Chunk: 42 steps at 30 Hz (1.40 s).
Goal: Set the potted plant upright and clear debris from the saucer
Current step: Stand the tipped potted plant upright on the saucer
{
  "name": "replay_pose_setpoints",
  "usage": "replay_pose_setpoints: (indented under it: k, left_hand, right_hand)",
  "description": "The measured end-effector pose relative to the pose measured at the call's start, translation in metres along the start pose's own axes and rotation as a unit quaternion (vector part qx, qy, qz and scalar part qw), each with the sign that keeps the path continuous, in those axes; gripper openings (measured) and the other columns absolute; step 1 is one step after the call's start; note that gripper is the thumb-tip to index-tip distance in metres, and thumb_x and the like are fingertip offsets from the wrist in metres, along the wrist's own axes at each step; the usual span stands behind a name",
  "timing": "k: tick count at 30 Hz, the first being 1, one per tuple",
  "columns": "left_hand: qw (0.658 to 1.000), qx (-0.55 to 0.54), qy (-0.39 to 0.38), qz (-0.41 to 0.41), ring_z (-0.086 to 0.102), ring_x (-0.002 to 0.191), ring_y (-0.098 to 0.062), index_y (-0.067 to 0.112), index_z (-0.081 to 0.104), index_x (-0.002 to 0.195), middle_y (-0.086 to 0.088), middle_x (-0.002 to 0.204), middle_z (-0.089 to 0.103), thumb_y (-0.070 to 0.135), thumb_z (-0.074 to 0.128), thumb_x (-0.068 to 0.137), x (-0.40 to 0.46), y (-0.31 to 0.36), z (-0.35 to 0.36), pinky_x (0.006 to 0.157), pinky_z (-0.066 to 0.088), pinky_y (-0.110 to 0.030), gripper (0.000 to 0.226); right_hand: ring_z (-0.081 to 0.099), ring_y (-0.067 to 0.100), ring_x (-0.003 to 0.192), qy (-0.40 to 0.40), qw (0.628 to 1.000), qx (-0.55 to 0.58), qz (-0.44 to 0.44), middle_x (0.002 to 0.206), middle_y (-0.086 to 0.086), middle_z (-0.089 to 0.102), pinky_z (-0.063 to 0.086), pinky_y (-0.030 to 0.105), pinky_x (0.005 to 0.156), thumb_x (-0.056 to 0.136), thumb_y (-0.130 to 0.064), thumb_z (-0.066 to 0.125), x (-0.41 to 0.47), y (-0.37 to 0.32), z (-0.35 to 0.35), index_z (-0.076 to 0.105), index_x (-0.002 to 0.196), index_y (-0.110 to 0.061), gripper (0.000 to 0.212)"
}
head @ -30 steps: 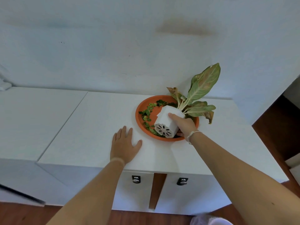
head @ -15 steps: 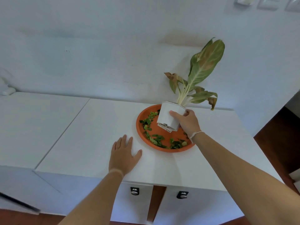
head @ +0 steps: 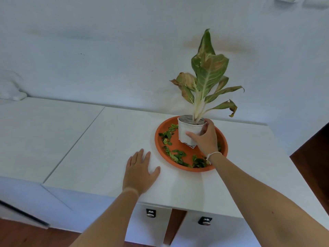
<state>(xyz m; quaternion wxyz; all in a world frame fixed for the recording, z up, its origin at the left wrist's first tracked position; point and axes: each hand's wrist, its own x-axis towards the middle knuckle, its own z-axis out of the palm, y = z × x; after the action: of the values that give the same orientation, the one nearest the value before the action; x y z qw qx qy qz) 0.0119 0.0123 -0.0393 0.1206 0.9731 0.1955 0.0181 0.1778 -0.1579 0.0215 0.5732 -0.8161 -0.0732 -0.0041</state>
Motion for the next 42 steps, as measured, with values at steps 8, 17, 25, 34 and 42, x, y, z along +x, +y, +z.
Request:
replay_pose_setpoints:
  k: [8,17,25,34,42]
  left_hand:
    - [1.0,0.002,-0.001,0.002,0.007,0.15,-0.022,0.022,0.017,0.153,-0.004,0.162,0.01,0.069,-0.003,0.067,-0.001,0.0,0.0,0.121,0.004,-0.035,0.1]
    - [1.0,-0.003,0.002,0.002,0.008,0.15,-0.022,0.022,0.019,0.152,-0.004,0.162,0.011,0.07,-0.001,0.067,-0.001,0.0,-0.001,0.121,0.005,-0.035,0.1]
    - [1.0,-0.001,0.0,0.002,0.01,0.15,-0.022,0.022,0.02,0.152,-0.004,0.162,0.013,0.071,0.001,0.07,-0.001,0.001,-0.001,0.121,0.006,-0.036,0.098]
    - [1.0,0.009,0.001,0.001,0.009,0.15,-0.021,0.024,0.02,0.152,-0.003,0.162,0.012,0.07,-0.001,0.07,-0.001,0.001,-0.002,0.121,0.006,-0.034,0.097]
    - [1.0,0.007,0.001,0.005,0.007,0.15,-0.021,0.023,0.018,0.152,-0.003,0.162,0.01,0.061,0.027,0.091,-0.001,0.001,-0.002,0.122,0.005,-0.034,0.072]
  right_hand:
    - [0.046,0.02,0.129,0.0,1.0,-0.004,0.0,0.141,0.001,0.044,0.046,0.038,0.105,0.06,-0.026,0.086,-0.003,0.012,0.002,0.032,0.14,-0.021,0.096]
    - [0.043,0.018,0.129,-0.03,0.999,-0.018,-0.018,0.144,0.002,0.04,0.038,0.021,0.098,0.067,-0.016,0.083,-0.008,0.018,-0.005,0.03,0.142,-0.017,0.092]
    - [0.045,0.011,0.118,-0.062,0.998,-0.004,-0.022,0.143,0.004,0.043,0.039,0.018,0.091,0.068,-0.008,0.082,-0.01,0.018,-0.016,0.031,0.141,-0.015,0.089]
    - [0.043,0.023,0.133,-0.081,0.997,-0.013,-0.015,0.147,0.003,0.039,0.041,0.043,0.11,0.066,-0.007,0.083,-0.008,0.02,-0.021,0.027,0.145,-0.018,0.097]
    - [0.045,0.023,0.132,-0.091,0.996,-0.024,-0.009,0.147,0.002,0.04,0.043,0.043,0.108,0.067,-0.007,0.082,-0.007,0.021,-0.023,0.026,0.145,-0.021,0.097]
